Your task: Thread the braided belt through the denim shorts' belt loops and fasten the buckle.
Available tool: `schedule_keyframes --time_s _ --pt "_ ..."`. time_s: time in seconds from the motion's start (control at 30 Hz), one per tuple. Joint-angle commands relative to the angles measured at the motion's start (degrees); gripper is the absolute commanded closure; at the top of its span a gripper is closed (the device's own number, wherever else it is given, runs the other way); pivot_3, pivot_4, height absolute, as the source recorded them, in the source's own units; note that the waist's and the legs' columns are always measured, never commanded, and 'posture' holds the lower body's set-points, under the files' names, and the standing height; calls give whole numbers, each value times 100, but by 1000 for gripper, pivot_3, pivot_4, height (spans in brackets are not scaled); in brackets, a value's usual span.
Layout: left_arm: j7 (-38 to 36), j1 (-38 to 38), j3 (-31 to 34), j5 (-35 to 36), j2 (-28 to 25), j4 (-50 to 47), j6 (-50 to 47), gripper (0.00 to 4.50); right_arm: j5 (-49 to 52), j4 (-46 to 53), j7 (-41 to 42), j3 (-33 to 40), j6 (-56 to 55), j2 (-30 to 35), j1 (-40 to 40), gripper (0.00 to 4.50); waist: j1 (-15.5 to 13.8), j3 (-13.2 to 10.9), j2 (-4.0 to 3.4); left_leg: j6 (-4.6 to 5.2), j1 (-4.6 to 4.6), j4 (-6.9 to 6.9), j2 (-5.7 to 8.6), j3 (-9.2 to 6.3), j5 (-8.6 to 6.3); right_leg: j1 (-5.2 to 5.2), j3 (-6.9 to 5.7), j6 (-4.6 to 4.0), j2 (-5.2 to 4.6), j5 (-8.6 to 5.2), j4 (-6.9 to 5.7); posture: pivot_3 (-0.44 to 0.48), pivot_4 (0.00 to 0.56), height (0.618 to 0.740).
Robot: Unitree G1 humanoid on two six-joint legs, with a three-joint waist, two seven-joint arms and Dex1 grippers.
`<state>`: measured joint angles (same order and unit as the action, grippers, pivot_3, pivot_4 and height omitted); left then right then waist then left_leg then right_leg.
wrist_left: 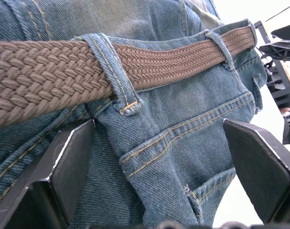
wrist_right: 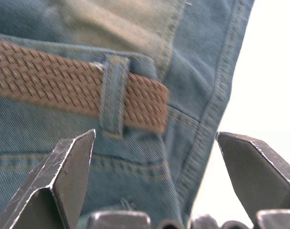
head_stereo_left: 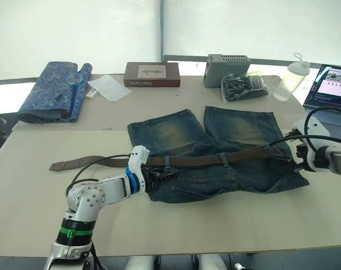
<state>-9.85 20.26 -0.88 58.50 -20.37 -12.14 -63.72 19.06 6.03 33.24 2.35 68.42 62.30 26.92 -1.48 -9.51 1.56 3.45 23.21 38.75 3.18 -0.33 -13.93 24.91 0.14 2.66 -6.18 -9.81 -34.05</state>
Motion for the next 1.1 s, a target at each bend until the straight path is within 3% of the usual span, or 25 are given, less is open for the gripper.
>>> schedule_keyframes --time_s 0.03,0.1,0.17,0.3,0.53,0.77,0.93,1.1 --pt "-40 -93 -385 -411 136 269 -180 538 -123 -18 45 -128 -36 -22 19 0 -4 4 -7 2 -2 8 0 0 -1 -8 0 2 0 0 1 0 150 740" --pt "-191 -64 -487 -636 162 385 -133 1343 -226 -189 38 -335 -172 -146 54 252 -5 4 -7 8 -11 16 2 3 0 -25 1 9 -1 -1 4 0 150 740" --pt "-336 -37 -544 -803 180 459 -134 2417 -324 -330 54 -539 -267 -234 80 905 -13 4 -7 15 -35 19 3 3 -3 -55 0 17 -2 -5 8 0 150 740" --pt "-870 98 -459 -1269 -279 816 50 4365 -602 -429 120 -890 -528 -262 97 2242 -30 7 -11 24 -36 17 12 4 -9 -53 3 30 -4 -12 6 0 150 740" --pt "-1872 660 -193 -1835 -1269 1814 562 4500 -258 -52 348 -747 -296 -775 418 4477 138 7 -12 17 -42 11 -4 4 -9 -47 6 16 6 -9 2 0 150 740" --pt "-2469 904 43 -2073 -1791 2243 765 4500 -105 395 386 -780 -72 -1182 623 4477 236 8 -14 11 -47 3 -13 5 -12 -36 13 8 25 -10 -4 0 150 740" --pt "-2615 324 671 -1617 -2287 1303 162 4500 255 937 616 -487 -43 -1279 435 4477 266 8 -13 10 9 3 -3 19 -14 38 42 15 14 7 -14 0 150 740" --pt "-2522 -848 1677 -1125 -2666 91 -484 4500 787 1689 985 159 43 -1055 -344 2886 225 8 -14 5 21 -9 -7 17 -32 57 48 15 -6 7 -8 0 150 740"
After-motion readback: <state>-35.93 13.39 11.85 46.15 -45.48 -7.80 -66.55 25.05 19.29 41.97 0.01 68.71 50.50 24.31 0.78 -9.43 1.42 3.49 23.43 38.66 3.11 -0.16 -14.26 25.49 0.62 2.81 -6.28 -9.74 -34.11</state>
